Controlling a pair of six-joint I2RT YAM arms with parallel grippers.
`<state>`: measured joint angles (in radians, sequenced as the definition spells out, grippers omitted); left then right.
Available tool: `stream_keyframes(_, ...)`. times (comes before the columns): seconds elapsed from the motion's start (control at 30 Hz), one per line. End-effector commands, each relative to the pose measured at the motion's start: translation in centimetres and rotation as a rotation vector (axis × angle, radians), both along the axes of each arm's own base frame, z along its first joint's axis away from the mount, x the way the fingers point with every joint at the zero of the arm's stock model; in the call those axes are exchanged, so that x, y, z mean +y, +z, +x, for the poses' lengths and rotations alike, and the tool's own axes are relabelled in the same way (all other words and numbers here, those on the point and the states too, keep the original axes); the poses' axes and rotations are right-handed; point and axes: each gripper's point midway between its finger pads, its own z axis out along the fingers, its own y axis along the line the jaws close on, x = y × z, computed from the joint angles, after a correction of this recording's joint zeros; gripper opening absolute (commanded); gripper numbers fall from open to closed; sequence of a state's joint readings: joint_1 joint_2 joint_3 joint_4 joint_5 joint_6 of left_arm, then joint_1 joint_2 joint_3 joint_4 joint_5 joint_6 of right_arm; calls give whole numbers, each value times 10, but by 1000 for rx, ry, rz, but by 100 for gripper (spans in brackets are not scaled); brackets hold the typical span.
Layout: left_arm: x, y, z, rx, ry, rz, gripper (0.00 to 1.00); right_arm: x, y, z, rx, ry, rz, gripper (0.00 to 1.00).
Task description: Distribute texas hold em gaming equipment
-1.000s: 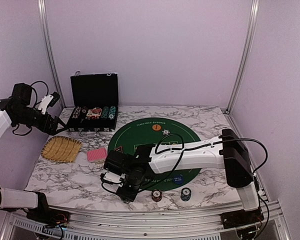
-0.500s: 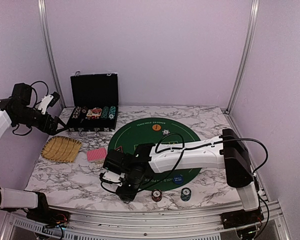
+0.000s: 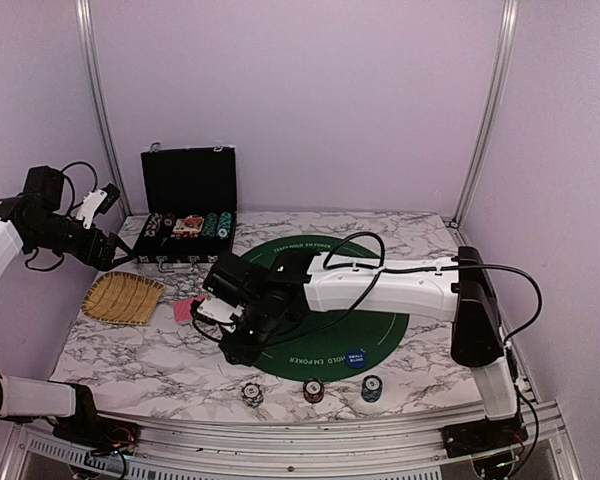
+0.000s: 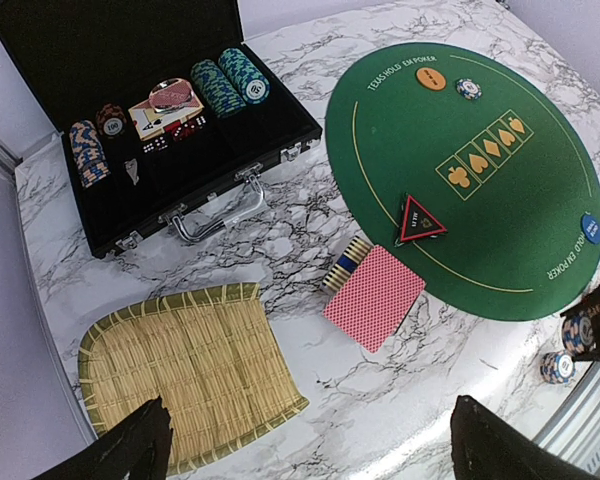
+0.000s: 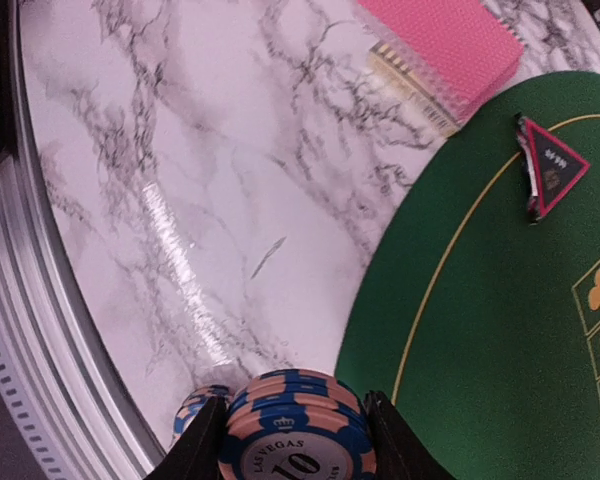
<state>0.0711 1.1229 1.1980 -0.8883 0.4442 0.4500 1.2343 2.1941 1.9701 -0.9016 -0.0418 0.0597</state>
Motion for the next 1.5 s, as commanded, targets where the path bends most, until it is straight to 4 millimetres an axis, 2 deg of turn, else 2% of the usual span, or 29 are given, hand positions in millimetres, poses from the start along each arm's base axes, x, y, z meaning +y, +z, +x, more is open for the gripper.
stream_keyframes(0.0, -1, 4, -4, 1, -7, -4, 99, 3, 19, 65, -86, -139, 45, 3)
stream_keyframes(0.23, -1, 3, -4, 3, -10, -3, 99, 1, 2, 129, -107, -251, 62, 3)
stream_keyframes(0.37, -2, 1, -4, 9, -15, -5, 99, 0, -12, 152, -100, -300, 81, 3)
stream_keyframes(0.47, -2, 1, -4, 11, -16, -8, 99, 0, -23, 161, -90, -317, 88, 3)
stream_keyframes(0.83, -2, -1, -4, 15, -17, -7, 99, -2, -60, 170, -53, -326, 60, 3)
stream_keyframes(1.2, -3, 0, -3, 16, -19, -12, 99, -12, -73, 164, -39, -329, 31, 3)
stream_keyframes(1.27, -3, 1, -3, 12, -20, -13, 99, -13, -75, 164, -36, -330, 25, 8)
stream_keyframes(1.47, -3, 0, -4, 13, -23, -8, 99, -16, -78, 162, -33, -331, 14, 34)
